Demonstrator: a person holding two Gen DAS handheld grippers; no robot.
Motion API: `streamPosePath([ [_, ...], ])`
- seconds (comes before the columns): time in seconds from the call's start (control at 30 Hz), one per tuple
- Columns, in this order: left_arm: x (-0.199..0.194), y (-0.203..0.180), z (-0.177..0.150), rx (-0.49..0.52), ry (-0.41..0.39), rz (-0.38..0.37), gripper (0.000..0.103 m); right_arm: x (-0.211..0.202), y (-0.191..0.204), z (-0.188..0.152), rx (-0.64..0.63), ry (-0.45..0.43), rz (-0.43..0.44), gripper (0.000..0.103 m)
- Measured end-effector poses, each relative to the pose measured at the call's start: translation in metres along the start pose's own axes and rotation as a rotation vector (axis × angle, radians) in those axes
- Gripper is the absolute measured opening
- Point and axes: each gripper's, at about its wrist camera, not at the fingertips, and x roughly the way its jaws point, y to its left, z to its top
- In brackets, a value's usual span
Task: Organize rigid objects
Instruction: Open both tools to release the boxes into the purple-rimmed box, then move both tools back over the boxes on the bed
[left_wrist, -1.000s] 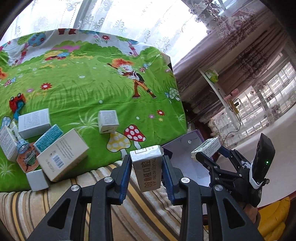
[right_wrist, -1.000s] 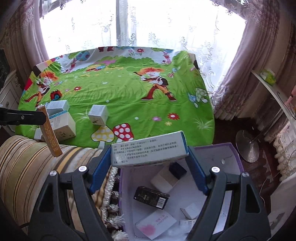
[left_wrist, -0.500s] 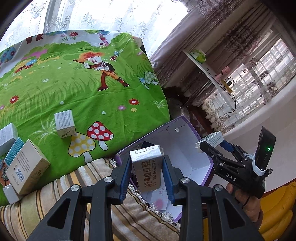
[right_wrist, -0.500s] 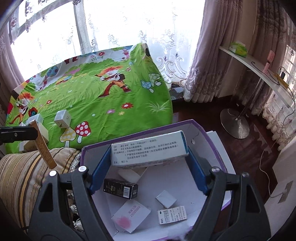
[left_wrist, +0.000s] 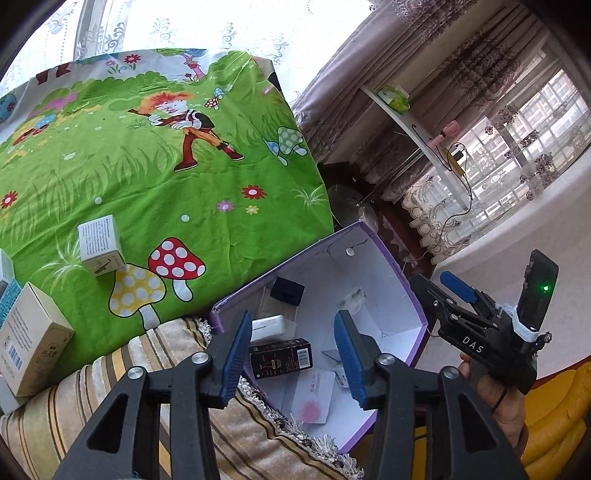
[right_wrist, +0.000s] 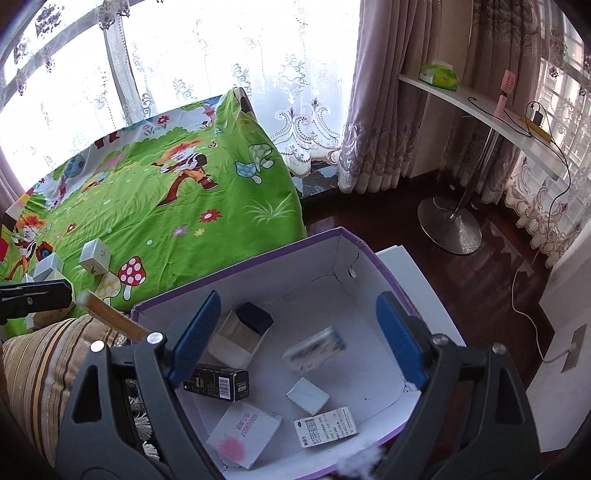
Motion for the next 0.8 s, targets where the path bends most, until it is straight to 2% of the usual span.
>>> streamPosePath([
  [0.47, -0.011, 0.020, -0.005, -0.045, -0.011, -0.008, 0.049, -0.005, 0.018, 0.002, -0.036, 0.009, 0.025, 0.088],
  [0.8, -0.034, 0.052, -0.011, -0.103, -0.054, -0.001, 0.049, -0.011, 0.060, 0.008, -0.107, 0.008, 0.080, 0.088],
])
